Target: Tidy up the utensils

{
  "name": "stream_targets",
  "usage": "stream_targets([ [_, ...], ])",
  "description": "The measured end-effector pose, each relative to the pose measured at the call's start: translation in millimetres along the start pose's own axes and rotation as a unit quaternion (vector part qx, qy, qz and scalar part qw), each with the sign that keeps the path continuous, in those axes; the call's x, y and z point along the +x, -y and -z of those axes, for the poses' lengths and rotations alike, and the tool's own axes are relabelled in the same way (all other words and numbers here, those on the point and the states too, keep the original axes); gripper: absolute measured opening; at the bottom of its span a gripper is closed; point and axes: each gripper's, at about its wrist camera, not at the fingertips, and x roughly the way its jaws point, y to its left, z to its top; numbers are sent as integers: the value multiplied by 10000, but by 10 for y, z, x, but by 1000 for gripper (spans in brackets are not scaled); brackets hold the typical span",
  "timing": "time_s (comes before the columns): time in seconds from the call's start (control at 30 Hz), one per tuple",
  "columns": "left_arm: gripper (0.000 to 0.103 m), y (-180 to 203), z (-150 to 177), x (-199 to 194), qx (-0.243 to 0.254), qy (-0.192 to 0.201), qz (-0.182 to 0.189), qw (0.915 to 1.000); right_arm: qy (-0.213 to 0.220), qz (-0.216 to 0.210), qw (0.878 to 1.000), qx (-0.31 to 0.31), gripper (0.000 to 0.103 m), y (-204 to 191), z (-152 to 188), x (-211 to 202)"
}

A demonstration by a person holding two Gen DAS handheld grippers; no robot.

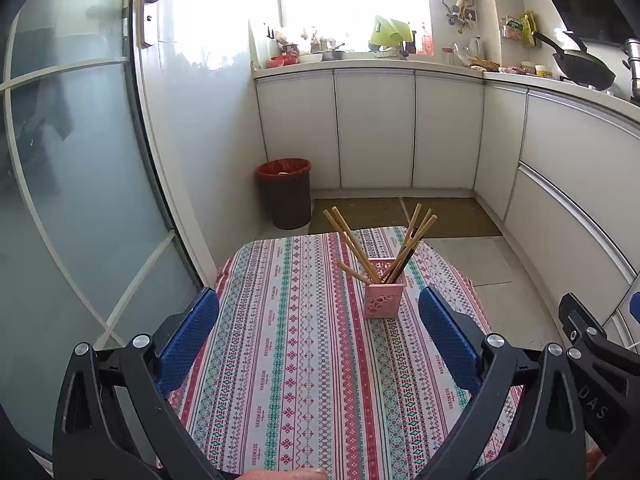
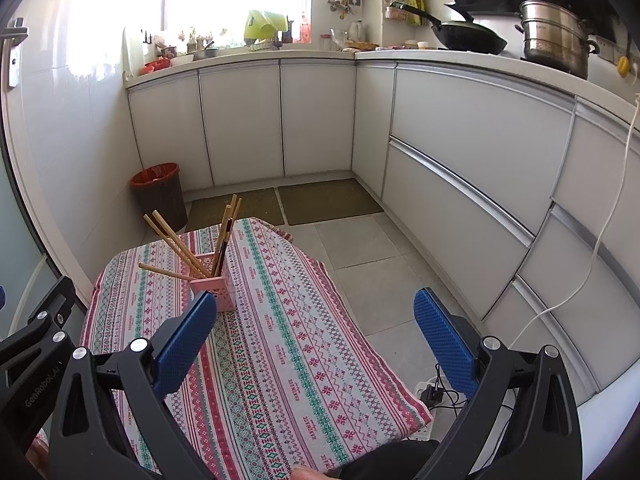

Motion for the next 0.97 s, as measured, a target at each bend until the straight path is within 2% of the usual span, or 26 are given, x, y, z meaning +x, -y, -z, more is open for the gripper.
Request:
stream_targets([
  [0.33,96,-4,-1,4,-8,24,-29,10000,-1,-9,10000,15,96,1,-6,5],
  [0.53,87,18,19,-9,66,189,38,9998,-30,-18,10000,15,96,-4,-1,19],
  [0.63,87,24,15,-30,84,277,18,9996,-32,-13,10000,18,96,-3,1,25],
  [0.73,95,-7,-2,-28,-44,233,37,9997,-20,-19,10000,38,96,6,3,21],
  [0.97,96,-12,-4,-43,-64,201,55,9998,-10,-37,10000,72,96,23,1,14],
])
